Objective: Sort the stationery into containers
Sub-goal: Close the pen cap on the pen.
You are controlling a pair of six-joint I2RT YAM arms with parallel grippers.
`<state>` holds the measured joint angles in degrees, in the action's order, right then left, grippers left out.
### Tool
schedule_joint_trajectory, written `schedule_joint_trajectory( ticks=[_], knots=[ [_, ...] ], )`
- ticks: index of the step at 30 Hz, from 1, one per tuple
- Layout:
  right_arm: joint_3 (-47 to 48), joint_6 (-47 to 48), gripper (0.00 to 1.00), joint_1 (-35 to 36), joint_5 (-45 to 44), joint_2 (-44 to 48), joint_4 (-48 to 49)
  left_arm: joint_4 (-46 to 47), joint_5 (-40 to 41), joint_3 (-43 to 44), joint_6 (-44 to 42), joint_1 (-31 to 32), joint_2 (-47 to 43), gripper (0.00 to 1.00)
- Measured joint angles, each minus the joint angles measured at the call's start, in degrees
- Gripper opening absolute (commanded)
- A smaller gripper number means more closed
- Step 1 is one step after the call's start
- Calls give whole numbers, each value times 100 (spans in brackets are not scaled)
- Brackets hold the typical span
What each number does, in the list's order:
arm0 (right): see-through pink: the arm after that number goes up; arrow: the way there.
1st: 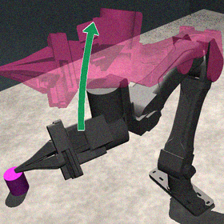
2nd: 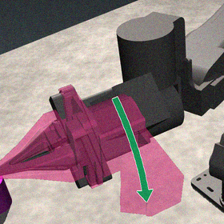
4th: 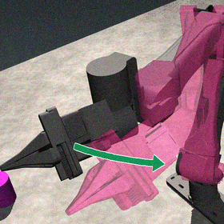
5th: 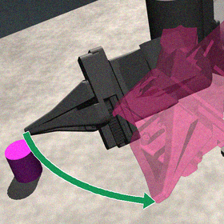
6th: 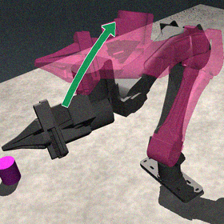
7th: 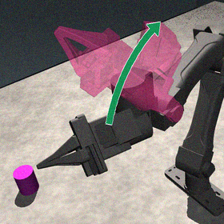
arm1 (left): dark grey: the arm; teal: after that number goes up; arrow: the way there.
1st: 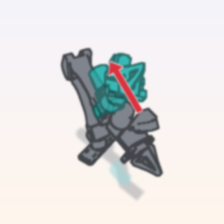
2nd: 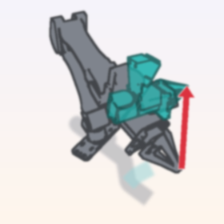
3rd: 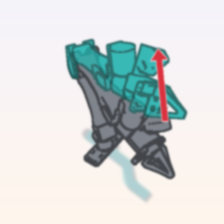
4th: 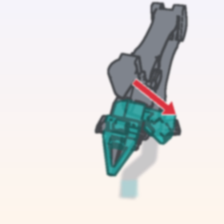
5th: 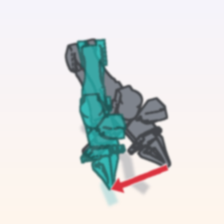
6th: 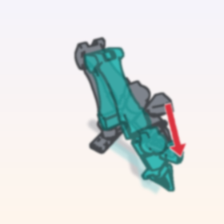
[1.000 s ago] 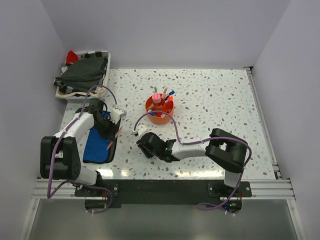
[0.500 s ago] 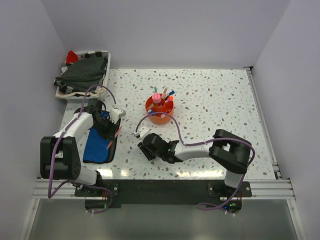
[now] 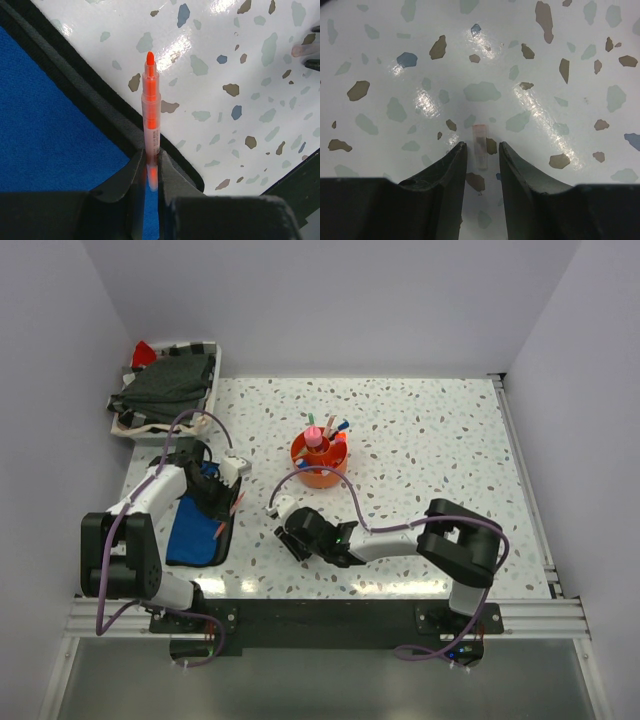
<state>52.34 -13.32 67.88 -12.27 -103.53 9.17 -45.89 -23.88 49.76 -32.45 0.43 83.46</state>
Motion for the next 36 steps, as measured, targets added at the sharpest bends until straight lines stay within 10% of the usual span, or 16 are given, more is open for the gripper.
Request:
schedule_joint_trajectory(
  ticks=[36],
  knots=[
    [155, 160, 26, -7, 129, -186, 136, -9, -323, 125, -20, -225, 483, 0]
  ],
)
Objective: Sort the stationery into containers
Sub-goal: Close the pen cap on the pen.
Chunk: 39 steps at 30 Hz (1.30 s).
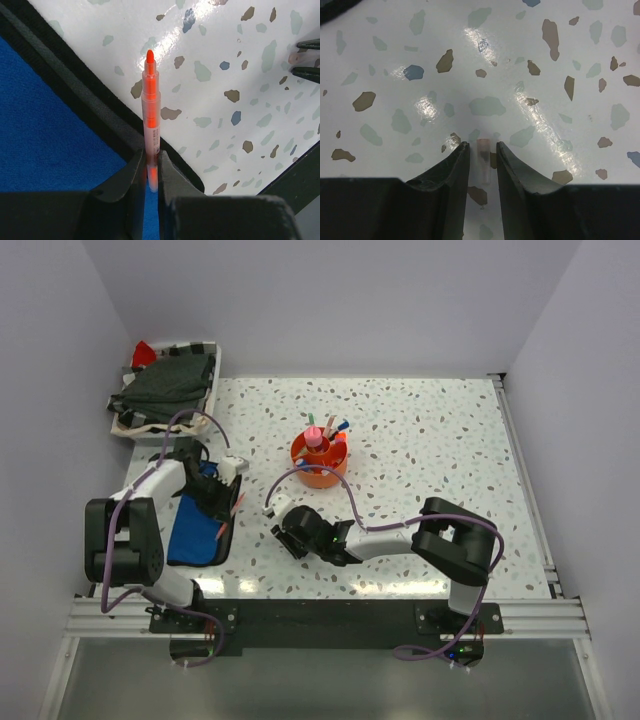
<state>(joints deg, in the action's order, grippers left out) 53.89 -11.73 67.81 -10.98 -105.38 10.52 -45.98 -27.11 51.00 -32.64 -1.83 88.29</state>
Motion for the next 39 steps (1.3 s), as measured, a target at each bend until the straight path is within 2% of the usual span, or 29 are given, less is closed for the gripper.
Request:
schedule_joint_trajectory(
  ticks=[4, 6, 9, 16, 24, 27, 34, 39],
  knots=[
    [0, 68, 22, 4, 4, -4, -4, -2, -66, 87, 0, -17, 52, 0],
    [0, 92, 17, 17, 2, -7, -2, -7, -90, 120, -2, -37, 76, 0],
    [-33, 184, 0, 55, 2, -11, 57, -7, -111, 133, -2, -74, 85, 0],
    [-142, 702, 0, 81, 140, 72, 157, -74, -173, 164, -20, -118, 98, 0],
    [-39, 2500, 0, 129, 240, 1032, -1615, -1408, -1023, 1023, -807, -127, 151, 0],
    [201, 2992, 0, 109, 260, 1248, -1818, -2055, -1405, 1257, -1204, -127, 203, 0],
    [1255, 2929, 0, -210, 758, 1029, -1808, -2688, -1517, 1257, -1390, -127, 26, 0],
    [2253, 2756, 0, -820, 1060, 811, -1499, -2830, -1550, 1388, -1375, -127, -90, 0]
  ],
)
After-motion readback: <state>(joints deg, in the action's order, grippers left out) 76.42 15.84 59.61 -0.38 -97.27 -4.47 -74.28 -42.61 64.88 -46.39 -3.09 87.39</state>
